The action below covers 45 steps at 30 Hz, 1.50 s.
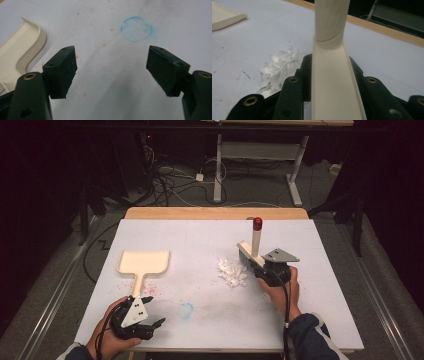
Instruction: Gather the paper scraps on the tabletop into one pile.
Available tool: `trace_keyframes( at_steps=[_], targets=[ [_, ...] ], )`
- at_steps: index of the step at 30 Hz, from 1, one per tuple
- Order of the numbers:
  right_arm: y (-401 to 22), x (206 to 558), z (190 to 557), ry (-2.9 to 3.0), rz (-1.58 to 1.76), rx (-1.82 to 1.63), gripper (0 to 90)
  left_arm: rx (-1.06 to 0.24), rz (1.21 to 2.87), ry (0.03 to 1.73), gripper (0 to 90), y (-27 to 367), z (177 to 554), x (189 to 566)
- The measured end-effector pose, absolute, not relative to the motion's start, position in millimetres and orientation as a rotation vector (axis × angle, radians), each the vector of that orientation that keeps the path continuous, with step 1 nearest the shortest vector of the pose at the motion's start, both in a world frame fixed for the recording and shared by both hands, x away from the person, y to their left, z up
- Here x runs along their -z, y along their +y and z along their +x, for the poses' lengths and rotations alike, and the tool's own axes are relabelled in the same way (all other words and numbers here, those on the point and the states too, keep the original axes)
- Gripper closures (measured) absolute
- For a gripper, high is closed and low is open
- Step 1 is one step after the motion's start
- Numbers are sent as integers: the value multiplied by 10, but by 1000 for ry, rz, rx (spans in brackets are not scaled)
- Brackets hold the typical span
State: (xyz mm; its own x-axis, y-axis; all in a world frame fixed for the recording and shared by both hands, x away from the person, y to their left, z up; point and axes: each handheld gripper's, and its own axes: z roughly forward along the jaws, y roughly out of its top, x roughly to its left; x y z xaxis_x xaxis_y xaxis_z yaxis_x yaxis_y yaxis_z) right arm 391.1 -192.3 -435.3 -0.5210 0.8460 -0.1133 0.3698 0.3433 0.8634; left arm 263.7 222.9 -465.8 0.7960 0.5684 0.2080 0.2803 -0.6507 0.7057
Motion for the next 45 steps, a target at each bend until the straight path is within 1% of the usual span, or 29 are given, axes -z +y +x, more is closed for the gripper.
trace_keyframes(
  at_steps=[8, 15, 21, 28, 33, 45],
  targets=[
    [-2087, 4252, 3962, 2021, 1062, -1173, 673, -553, 2297, 626, 241, 2229, 2638, 4652],
    [-2128, 4348, 4059, 2008, 1049, -1120, 674, -550, 2294, 631, 241, 2234, 2651, 4660],
    [-2018, 4510, 4124, 2025, 1025, -1109, 674, -552, 2298, 623, 241, 2224, 2639, 4657],
    [-1752, 4528, 4048, 2079, 908, -1144, 674, -553, 2301, 621, 241, 2224, 2638, 4658],
    [-1680, 4489, 3985, 2073, 867, -1124, 674, -555, 2291, 626, 241, 2239, 2630, 4653],
    [-1922, 4190, 3871, 1962, 924, -1220, 673, -590, 2262, 660, 240, 2290, 2639, 4619]
  ],
)
